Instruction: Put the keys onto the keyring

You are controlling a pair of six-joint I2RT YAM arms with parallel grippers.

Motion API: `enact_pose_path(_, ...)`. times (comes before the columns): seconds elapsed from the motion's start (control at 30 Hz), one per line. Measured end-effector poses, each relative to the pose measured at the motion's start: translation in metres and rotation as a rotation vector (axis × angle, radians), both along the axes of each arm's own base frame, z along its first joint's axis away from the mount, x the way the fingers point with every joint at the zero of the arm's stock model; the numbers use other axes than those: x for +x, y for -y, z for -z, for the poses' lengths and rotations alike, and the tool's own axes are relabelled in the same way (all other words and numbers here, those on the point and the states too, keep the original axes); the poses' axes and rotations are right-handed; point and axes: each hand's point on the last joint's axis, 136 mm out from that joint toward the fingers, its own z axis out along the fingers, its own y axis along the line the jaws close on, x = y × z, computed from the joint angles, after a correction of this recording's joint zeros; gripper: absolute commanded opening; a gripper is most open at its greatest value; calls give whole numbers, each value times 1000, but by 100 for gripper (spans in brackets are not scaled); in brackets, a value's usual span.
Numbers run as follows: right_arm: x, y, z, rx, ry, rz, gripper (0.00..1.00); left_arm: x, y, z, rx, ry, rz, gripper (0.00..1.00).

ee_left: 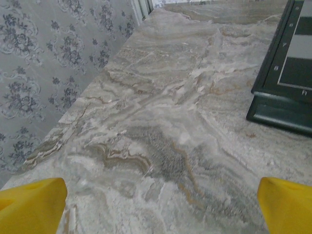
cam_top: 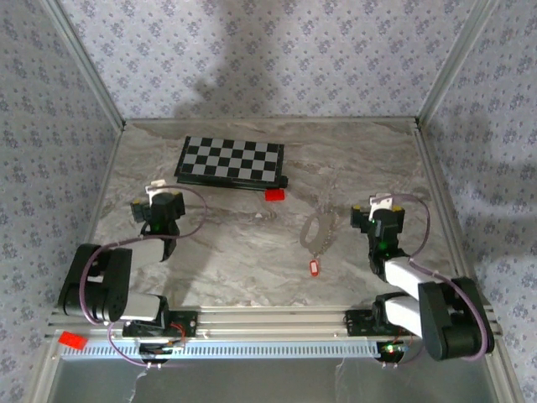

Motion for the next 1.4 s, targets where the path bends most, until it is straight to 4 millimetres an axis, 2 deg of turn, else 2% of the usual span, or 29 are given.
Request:
enact_pose_path(0.23, 19, -3, -2, -5, 36, -23, 100, 10, -2, -7, 8, 23, 0, 100)
enact_pose_path(0.33, 28, -1, -2, 8, 77, -31, 100, 14, -3, -1, -1, 49, 15, 100)
enact_pose_path(0.5, 29, 3, 18, 9, 68, -20, 100, 12, -4, 6, -15, 44, 34, 100)
enact_pose_path(0.63, 35, 8, 13, 19, 90, -9, 100, 14, 0, 4, -20, 49, 56, 100)
enact_pose_path(0.9, 63, 13, -6, 47, 102, 7, 100, 20, 1, 3, -30, 46, 73, 100)
enact_pose_path(1.13, 60, 19, 4, 61, 55, 30, 100, 23, 0, 5, -44, 34, 85, 100)
enact_pose_path(1.4, 60, 19, 6, 61, 49, 30, 100, 31, -2, 6, -73, 18, 102, 100)
